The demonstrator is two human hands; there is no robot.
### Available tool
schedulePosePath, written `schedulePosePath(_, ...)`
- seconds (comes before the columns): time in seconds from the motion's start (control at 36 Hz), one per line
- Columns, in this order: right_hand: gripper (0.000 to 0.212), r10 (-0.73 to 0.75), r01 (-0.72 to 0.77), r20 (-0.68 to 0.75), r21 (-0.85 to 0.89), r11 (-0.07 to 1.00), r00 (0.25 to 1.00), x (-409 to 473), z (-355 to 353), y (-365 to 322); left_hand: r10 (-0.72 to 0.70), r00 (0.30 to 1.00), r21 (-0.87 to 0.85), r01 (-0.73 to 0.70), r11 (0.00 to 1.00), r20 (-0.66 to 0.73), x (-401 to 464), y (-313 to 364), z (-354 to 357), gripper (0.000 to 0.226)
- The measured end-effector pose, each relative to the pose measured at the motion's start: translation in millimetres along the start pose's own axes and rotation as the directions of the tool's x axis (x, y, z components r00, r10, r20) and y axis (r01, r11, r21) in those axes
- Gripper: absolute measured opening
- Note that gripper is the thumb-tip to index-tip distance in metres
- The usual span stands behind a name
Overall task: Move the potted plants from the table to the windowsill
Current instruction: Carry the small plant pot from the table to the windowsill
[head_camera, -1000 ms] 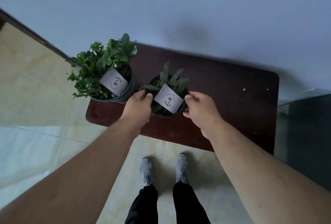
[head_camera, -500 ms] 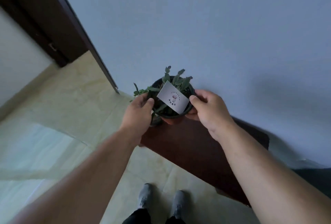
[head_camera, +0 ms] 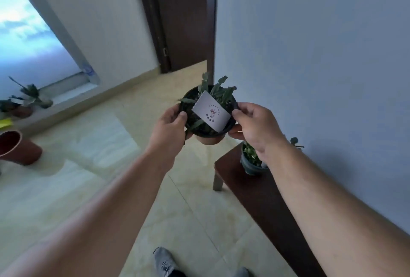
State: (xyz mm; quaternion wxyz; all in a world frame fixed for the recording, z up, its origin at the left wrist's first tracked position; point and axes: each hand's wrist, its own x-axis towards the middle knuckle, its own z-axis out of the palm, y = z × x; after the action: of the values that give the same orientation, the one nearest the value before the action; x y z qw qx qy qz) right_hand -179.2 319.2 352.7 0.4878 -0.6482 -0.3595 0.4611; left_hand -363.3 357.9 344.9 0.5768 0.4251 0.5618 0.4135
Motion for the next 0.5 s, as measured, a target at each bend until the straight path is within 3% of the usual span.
schedulePosePath(0.33, 0.02, -0.056, 0.067, 0.138, -0.077, 0.995, 0.989, 42.5, 236.0, -35.9, 0.047, 0.983, -0.109, -0.067, 0.992, -0.178, 70.2, 21.7, -212.2, 0.031)
schedulePosePath(0.5, 0.024, -0.08, 0.109, 0.221, -0.12, 0.987, 0.972, 59.0, 316.1, -47.3, 0.078, 0.968, -0.153, -0.117, 0.981, -0.239, 87.7, 32.9, -280.4, 0.03)
